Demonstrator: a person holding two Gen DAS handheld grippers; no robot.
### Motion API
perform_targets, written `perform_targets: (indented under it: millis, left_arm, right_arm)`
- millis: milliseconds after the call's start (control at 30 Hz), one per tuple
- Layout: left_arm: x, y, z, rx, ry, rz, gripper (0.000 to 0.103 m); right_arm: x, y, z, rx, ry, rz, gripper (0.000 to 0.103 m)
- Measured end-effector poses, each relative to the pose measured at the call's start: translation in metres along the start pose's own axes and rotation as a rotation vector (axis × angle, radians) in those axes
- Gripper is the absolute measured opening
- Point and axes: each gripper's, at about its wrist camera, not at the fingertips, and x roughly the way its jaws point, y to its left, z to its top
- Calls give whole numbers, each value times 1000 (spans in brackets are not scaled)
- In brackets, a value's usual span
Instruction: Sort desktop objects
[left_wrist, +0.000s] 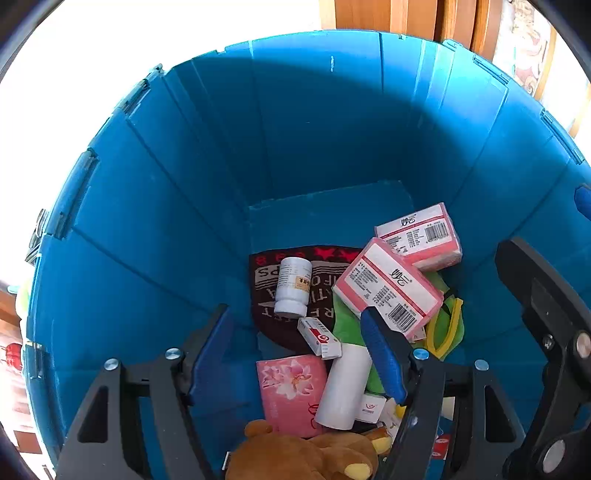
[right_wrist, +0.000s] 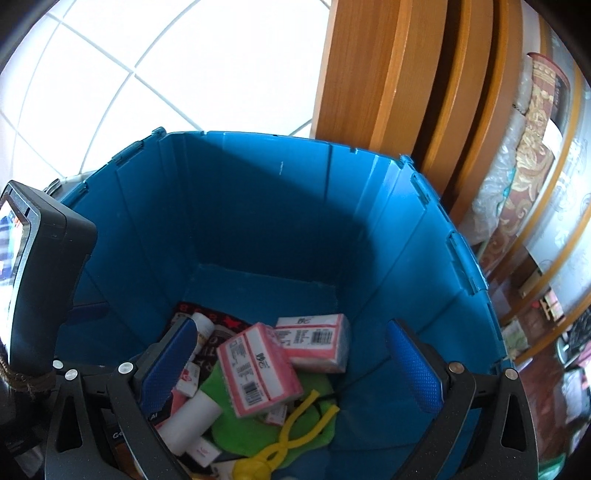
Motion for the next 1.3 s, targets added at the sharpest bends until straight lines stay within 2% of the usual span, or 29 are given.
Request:
perform_targets:
  millis: [167,333,433,467,600,800,933,1067,1200,1300]
  left_arm:
    - [-19,4,-2,-3,-62,-2,71]
    - [-65,14,-11,-7,-179,15,71]
    - [-98,23,-19,-10,-249,-7,71]
    - [-110,26,-22,-11,-272,-15,72]
    - [-153,39,-43,-25,-383,-22,90]
    - [-198,52,-89,-10,-529,-58,91]
    - [-210,63,-117,-13,-533,-147,91]
    - [-217,67,-145,-21,-554,-123,91]
    - [-218,69,-167,-3,-542,-187,91]
    - [-219,67,-180,9,-550,-189,91]
  right_arm:
    - [-11,-1,3,-1,-45,16,103]
    - [-53,-8,11,25,-202,43,103]
    - [-79,-7,19,23,-252,52,103]
    - [-87,-4,21,12,-257,48,103]
    - [-133,15,21,-46,-323,48,103]
    - [-194,37,-4,-43,-442,6,103]
    - [-220,41,-25,-12,-468,-39,103]
    - [-240,42,-51,15,-455,-60,103]
    - [-249,40,-80,55,-422,-81,103]
    - [-254,38,-98,96,-405,-88,103]
